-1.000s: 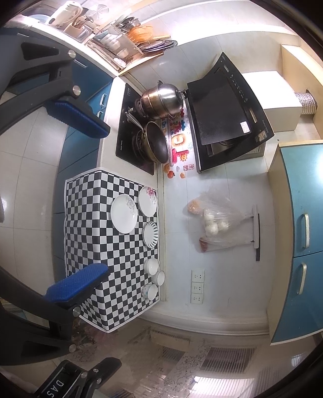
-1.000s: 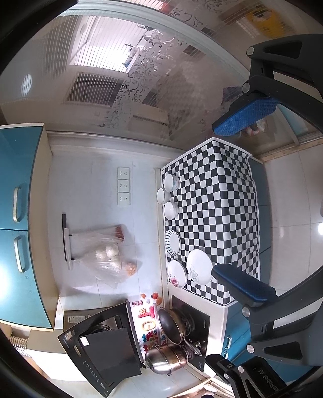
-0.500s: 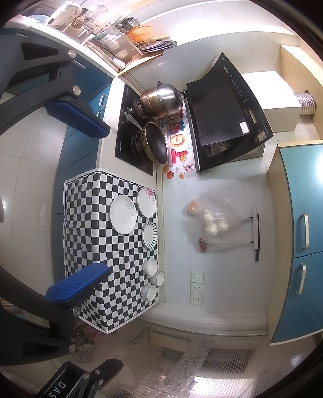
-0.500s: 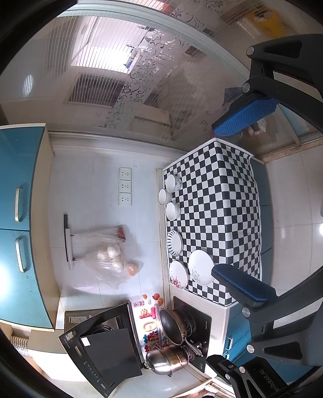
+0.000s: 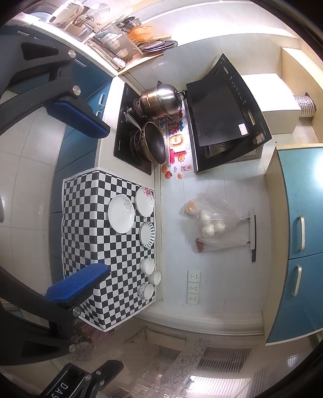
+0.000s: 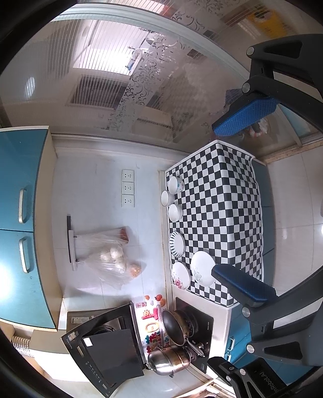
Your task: Organize plates and bowls
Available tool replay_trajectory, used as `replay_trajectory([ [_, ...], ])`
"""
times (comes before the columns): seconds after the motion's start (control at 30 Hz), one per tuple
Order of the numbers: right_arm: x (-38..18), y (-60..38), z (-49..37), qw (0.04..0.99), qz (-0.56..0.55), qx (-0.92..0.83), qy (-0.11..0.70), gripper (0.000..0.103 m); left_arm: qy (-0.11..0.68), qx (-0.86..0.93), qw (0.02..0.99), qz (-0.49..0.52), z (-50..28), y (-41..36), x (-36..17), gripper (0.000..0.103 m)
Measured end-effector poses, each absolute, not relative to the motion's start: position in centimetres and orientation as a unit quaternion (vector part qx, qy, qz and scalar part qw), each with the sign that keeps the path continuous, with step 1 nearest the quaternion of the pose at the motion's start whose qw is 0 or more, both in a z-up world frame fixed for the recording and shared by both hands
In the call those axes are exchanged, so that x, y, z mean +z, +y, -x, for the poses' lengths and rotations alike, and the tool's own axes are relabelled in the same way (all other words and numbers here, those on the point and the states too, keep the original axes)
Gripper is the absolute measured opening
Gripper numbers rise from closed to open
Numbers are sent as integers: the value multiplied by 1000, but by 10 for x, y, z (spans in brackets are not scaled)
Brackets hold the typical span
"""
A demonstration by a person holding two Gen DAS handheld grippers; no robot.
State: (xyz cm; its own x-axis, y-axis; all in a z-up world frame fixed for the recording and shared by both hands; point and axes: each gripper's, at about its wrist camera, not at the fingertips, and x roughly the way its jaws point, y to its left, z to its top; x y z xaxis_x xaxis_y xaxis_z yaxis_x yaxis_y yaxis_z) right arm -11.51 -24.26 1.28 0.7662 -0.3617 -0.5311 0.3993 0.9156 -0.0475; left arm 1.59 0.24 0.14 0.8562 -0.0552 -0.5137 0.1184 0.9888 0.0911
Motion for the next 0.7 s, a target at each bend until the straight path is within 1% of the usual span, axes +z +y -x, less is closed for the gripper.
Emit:
replay_trajectory([
  [0.7, 12, -241, 116, 940, -37, -208, 266, 103, 259, -47, 963, -60, -11, -3, 5, 103],
])
